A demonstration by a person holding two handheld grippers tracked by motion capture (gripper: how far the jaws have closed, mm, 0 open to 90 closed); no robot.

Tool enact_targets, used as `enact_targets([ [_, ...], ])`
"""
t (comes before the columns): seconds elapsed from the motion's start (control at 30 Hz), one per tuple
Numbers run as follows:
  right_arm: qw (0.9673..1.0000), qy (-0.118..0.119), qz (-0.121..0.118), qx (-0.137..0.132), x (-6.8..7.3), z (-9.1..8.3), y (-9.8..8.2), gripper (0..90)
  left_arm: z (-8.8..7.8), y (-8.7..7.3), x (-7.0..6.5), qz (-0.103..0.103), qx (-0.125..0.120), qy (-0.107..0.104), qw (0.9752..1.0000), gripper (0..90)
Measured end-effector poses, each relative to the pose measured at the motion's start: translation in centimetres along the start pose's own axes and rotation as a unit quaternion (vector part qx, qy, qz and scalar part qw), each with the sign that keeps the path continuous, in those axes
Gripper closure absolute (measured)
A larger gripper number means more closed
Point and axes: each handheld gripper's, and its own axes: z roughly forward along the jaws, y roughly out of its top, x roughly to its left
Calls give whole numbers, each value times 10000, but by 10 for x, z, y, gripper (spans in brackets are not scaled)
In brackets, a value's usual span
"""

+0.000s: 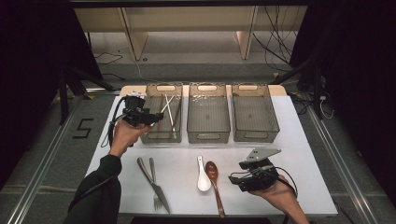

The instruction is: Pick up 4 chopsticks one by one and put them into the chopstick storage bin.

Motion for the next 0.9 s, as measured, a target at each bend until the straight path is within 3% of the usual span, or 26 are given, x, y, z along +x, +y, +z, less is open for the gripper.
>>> enact_targets([
  [0.17,10000,-22,-55,21,5,3,1,351,-12,-18,-14,170,-65,-212,9996,265],
  [0.3,9999,-13,-138,48,10,5,2,351,-22,-31,-19,-5,-281,-529,9982,246],
  [0.43,9999,8,-158,65,13,8,2,351,-28,-44,-26,4,-380,-718,9967,228],
  [0.9,9994,160,-279,159,22,18,1,355,-40,-76,-38,37,-713,-1014,9923,216],
])
